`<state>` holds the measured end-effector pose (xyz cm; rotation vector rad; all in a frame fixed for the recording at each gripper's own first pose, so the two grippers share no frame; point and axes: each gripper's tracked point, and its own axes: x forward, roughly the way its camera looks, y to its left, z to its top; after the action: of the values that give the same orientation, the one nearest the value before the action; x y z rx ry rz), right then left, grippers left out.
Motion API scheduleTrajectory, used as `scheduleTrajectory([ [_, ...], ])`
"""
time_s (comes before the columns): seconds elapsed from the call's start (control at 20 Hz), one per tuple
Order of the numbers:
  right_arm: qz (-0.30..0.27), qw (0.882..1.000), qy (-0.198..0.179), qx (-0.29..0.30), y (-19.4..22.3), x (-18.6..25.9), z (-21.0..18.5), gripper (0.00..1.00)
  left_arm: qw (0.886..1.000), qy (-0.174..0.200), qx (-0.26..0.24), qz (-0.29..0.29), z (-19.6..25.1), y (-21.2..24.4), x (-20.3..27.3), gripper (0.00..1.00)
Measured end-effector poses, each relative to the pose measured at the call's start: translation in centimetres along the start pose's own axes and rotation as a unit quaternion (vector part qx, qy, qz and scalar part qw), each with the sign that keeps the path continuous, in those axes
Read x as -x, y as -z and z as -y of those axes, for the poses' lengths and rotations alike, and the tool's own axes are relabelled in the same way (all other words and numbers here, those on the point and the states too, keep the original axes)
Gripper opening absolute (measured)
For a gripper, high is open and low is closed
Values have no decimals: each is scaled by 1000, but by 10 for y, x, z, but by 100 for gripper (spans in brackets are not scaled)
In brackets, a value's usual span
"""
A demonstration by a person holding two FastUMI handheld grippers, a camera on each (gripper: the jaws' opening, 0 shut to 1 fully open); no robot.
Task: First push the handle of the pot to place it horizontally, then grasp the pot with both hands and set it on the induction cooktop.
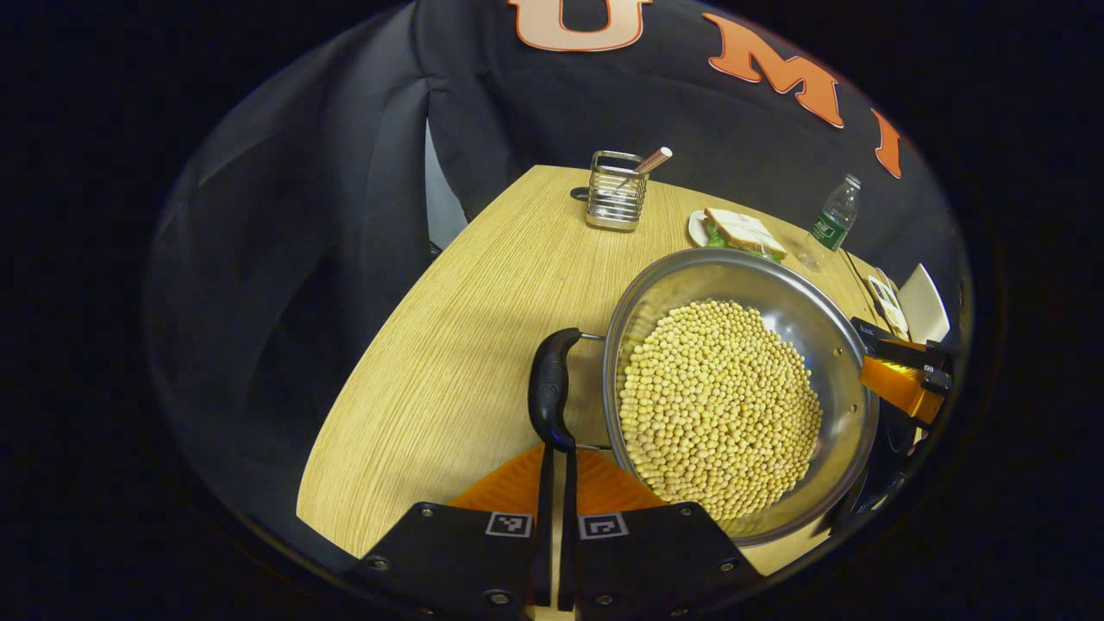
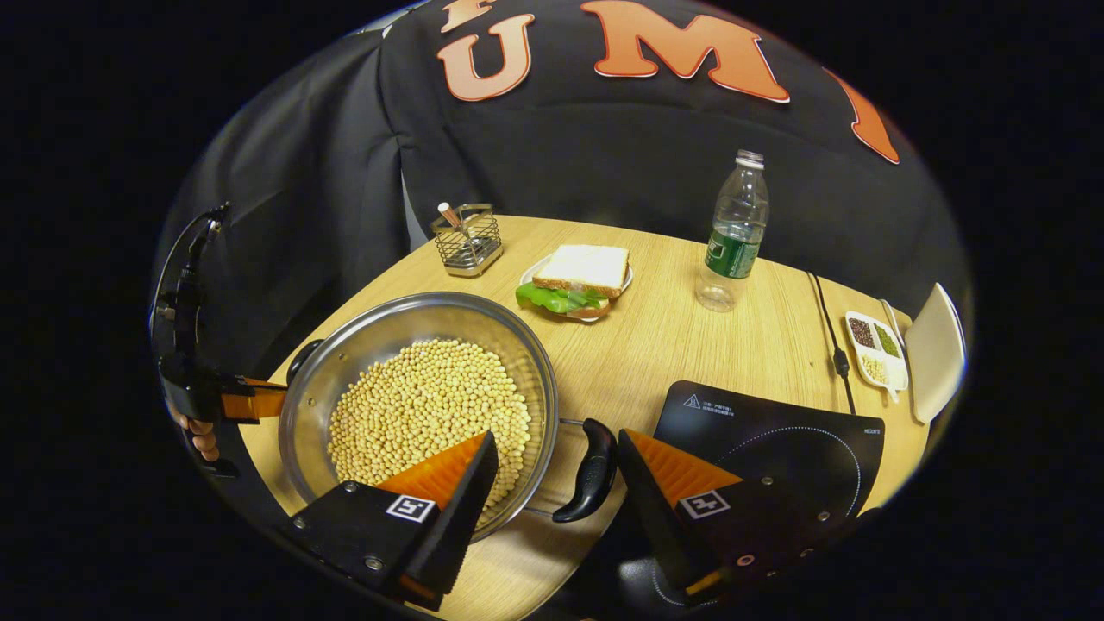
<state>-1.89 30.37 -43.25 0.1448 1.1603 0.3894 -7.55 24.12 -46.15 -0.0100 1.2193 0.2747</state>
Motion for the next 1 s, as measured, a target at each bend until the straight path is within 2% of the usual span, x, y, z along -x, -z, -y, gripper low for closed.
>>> scheduleTrajectory([
  [0.15, -20, 1000, 4, -9, 9, -6, -2, 88, 1000, -1, -10, 14, -5, -7, -2, 7],
  [0.3, -30, 999, 11, -21, 13, -9, -3, 88, 999, 10, -21, 25, -3, -10, 4, 5],
  [0.35, -32, 999, 13, -24, 13, -11, -3, 88, 999, 14, -23, 31, -3, -11, 9, 7],
  [0.4, -35, 999, 14, -26, 15, -13, -4, 88, 999, 16, -24, 33, -3, -12, 15, 3],
  [0.65, -47, 998, 24, -22, 20, -19, -3, 88, 992, 30, -54, 111, 6, -58, 44, 5],
  [0.7, -47, 998, 28, -22, 21, -19, -3, 88, 991, 32, -62, 115, 9, -63, 46, 31],
  [0.75, -48, 998, 31, -20, 20, -20, -2, 88, 990, 33, -66, 116, 13, -66, 41, 37],
  [0.8, -48, 998, 40, -18, 21, -19, 0, 88, 990, 36, -73, 112, 17, -68, 35, 57],
  [0.85, -49, 997, 50, -16, 21, -20, 4, 86, 990, 36, -80, 109, 19, -69, 28, 64],
  [0.95, -49, 997, 57, -14, 21, -21, 5, 76, 991, 34, -89, 93, 17, -67, 13, 65],
  [1.0, -50, 997, 58, -13, 21, -22, 5, 74, 992, 32, -91, 88, 16, -67, 8, 66],
])
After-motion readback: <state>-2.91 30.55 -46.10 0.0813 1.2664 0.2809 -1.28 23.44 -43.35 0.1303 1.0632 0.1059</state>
